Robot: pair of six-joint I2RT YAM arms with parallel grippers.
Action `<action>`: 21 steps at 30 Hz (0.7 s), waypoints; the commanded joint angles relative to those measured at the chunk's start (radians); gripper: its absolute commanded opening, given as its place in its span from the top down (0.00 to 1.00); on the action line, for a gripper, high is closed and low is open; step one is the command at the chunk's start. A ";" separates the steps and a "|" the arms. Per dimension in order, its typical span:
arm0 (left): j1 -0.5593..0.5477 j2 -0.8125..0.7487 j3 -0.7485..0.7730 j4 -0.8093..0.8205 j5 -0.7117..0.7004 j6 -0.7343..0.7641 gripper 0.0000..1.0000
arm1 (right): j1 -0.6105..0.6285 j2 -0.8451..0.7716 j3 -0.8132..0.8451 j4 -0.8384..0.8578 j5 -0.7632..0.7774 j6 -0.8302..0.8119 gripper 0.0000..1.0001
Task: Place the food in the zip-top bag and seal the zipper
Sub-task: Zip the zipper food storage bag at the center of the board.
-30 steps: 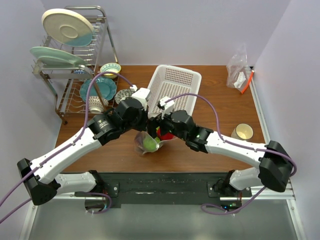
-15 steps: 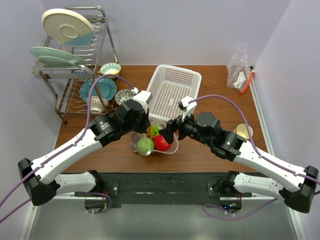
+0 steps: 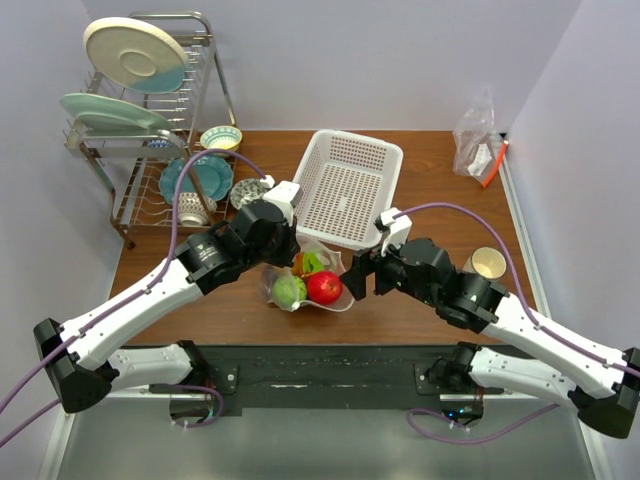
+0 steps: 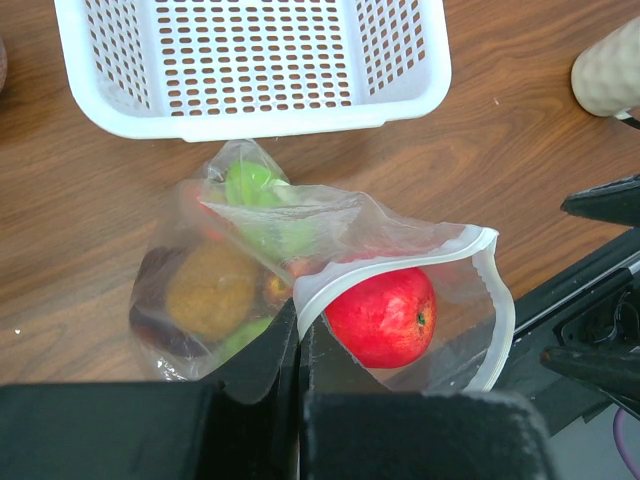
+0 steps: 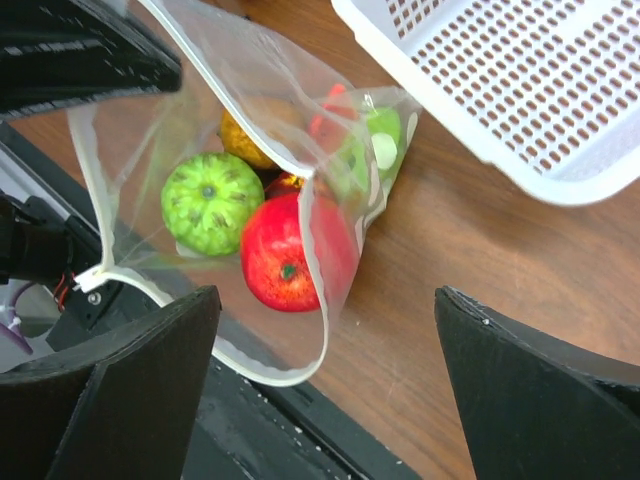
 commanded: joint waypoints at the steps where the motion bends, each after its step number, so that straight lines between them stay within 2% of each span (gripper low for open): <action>1: -0.004 -0.019 0.019 0.030 -0.015 -0.009 1.00 | 0.002 -0.008 -0.052 0.016 0.024 0.053 0.12; 6: -0.006 -0.028 0.020 0.025 -0.024 -0.007 1.00 | 0.004 0.052 -0.062 0.023 -0.011 0.079 0.21; 8: -0.006 -0.027 0.022 0.025 -0.024 -0.007 1.00 | 0.002 0.069 -0.064 0.029 -0.019 0.087 0.28; 9: -0.004 -0.024 0.022 0.025 -0.024 -0.007 1.00 | 0.002 0.079 -0.065 0.035 -0.025 0.087 0.38; 11: -0.006 -0.022 0.020 0.025 -0.023 -0.007 1.00 | 0.002 0.095 -0.067 0.053 -0.039 0.087 0.50; 12: -0.004 -0.022 0.022 0.025 -0.024 -0.007 1.00 | 0.002 0.104 -0.067 0.059 -0.043 0.087 0.60; 14: -0.006 -0.021 0.022 0.025 -0.023 -0.004 1.00 | 0.002 0.107 -0.061 0.076 -0.049 0.082 0.74; 15: -0.006 -0.021 0.022 0.025 -0.023 -0.004 1.00 | 0.002 0.112 -0.058 0.078 -0.050 0.079 0.86; 18: -0.004 -0.016 0.022 0.028 -0.017 -0.003 1.00 | 0.002 0.116 -0.032 0.078 -0.040 0.079 0.99; 21: -0.006 -0.008 0.015 0.050 0.016 0.000 1.00 | 0.004 0.118 0.011 0.075 -0.027 0.084 1.00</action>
